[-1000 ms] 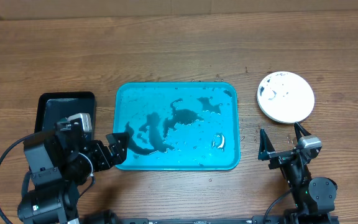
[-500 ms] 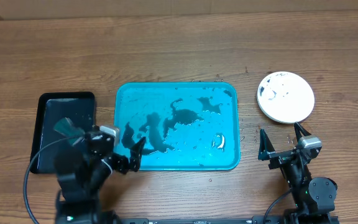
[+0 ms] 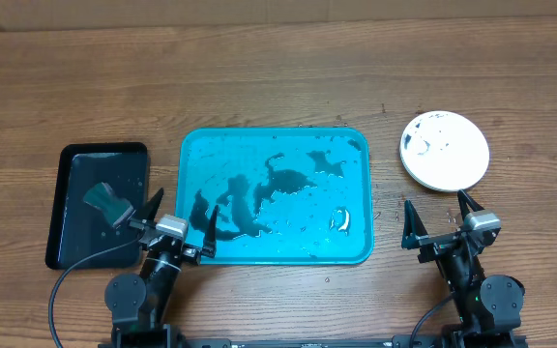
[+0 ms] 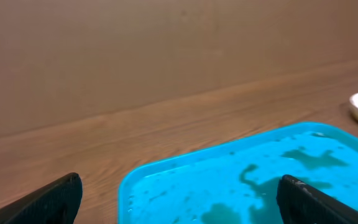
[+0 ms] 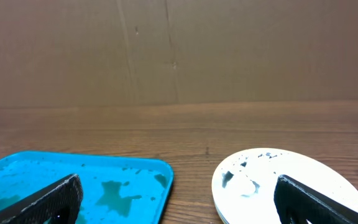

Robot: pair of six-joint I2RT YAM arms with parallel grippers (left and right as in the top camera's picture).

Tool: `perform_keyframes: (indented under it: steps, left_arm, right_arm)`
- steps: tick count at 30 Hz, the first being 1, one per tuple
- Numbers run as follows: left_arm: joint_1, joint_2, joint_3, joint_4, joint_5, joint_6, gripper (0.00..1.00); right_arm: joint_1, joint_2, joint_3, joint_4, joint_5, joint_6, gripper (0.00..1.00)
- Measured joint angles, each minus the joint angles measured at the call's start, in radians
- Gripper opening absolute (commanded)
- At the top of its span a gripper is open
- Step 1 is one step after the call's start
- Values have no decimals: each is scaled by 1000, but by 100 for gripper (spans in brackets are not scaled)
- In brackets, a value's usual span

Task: Clean dirty plates on tray and stack at the side

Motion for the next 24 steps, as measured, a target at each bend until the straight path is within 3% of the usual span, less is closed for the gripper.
perform_keyframes:
  steps: [6,13,24]
  left_arm:
    - [-44,-72,0,-208,-135,-5,100]
    - [-76,-189,-1,-216,-219,-25,100]
    - [-100,-191,-1,-227,-312,-91,100]
  right_arm:
    - [0,-1,0,0,0,0,100]
    - [0,-1,0,0,0,0,100]
    - [0,-1,0,0,0,0,100]
